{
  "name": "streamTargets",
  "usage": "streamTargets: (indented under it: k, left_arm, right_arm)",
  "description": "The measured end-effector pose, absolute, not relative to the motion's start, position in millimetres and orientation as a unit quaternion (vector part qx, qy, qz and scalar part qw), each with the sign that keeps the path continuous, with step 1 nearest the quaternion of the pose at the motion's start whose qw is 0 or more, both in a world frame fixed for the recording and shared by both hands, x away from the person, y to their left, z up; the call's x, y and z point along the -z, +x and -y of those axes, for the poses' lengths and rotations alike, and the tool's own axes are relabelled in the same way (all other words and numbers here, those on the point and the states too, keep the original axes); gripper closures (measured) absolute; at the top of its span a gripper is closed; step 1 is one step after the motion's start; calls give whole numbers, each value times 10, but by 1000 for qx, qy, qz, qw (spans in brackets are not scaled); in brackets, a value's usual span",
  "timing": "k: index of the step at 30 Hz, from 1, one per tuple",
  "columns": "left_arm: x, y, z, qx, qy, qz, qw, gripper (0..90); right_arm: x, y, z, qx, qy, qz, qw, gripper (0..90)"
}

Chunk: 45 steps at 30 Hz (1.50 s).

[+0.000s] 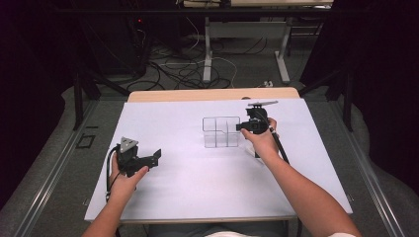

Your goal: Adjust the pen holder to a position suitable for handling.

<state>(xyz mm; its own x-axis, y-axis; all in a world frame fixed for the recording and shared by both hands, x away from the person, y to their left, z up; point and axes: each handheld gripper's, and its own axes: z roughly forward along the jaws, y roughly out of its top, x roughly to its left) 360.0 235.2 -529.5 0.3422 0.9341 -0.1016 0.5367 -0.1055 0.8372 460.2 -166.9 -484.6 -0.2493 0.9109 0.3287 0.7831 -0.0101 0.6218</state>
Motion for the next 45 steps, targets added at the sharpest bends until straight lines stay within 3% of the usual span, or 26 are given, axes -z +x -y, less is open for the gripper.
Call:
streamTargets:
  k: [14, 30, 36, 45]
  left_arm:
    - [5292, 3599, -2360, -238, 704, -522, 418, 4]
    - [5295, 3589, -2361, -240, 703, -523, 417, 4]
    - [5293, 3585, -2360, -242, 703, -522, 417, 4]
    - [5295, 3582, -2370, -241, 702, -525, 417, 4]
  right_arm:
    - [4867, 4636, 1545, -378, 599, -701, 81, 812]
    - [4780, 4538, 1779, -411, 550, -720, 103, 609]
    - [4786, 4484, 1921, -418, 526, -729, 131, 542]
    - [4787, 4362, 2135, -441, 509, -728, 126, 438]
